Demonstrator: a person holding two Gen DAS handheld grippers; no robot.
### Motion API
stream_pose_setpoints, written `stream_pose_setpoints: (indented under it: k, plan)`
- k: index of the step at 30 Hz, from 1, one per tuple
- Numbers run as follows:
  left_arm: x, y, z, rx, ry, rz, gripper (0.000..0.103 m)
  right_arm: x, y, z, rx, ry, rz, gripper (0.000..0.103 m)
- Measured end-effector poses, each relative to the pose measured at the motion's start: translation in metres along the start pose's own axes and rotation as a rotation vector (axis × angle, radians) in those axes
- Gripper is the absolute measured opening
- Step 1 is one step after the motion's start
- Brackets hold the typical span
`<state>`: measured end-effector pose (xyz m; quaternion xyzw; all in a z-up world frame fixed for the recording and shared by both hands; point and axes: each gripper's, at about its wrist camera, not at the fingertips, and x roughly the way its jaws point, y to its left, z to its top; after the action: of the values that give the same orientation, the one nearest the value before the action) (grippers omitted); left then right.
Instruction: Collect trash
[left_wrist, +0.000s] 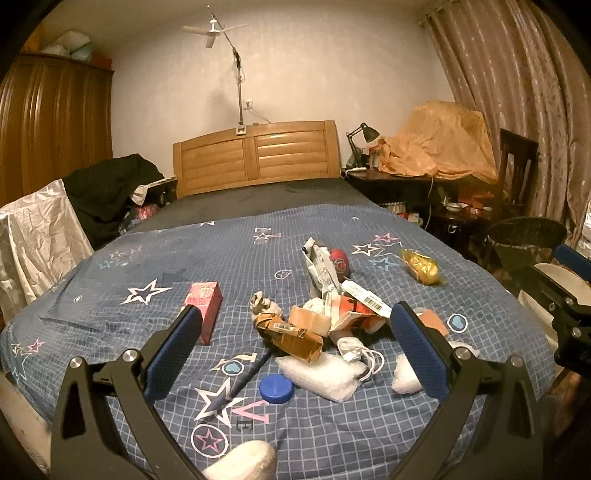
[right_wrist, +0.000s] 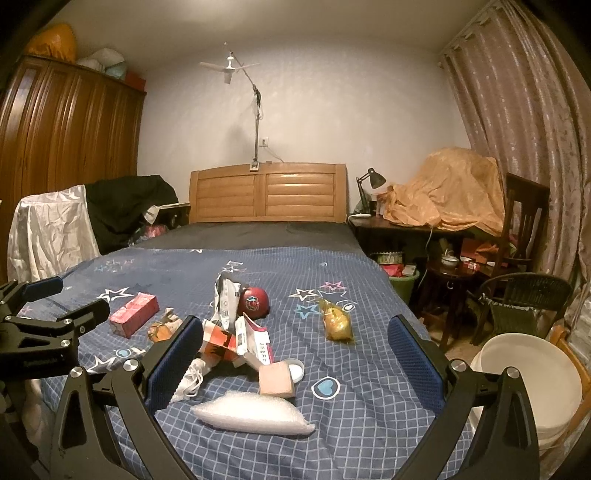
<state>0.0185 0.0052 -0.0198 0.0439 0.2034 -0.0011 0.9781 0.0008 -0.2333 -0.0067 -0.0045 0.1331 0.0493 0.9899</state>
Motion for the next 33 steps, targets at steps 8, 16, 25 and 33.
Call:
stream_pose_setpoints:
  k: [8, 16, 25, 33]
  plan:
    - [0.011, -0.001, -0.001, 0.000, 0.079, 0.008, 0.098, 0.006, 0.001, -0.003, -0.006, 0.032, 0.007, 0.100]
    - [0.017, 0.000, -0.005, -0.006, 0.115, 0.005, 0.098, 0.016, 0.000, -0.007, 0.010, 0.080, 0.017, 0.100]
    - [0.021, 0.000, -0.010, -0.006, 0.138, -0.003, 0.098, 0.019, 0.002, -0.011, 0.006, 0.091, 0.022, 0.100]
    - [0.022, -0.002, -0.012, -0.002, 0.152, -0.007, 0.098, 0.021, 0.003, -0.012, 0.004, 0.099, 0.027, 0.100]
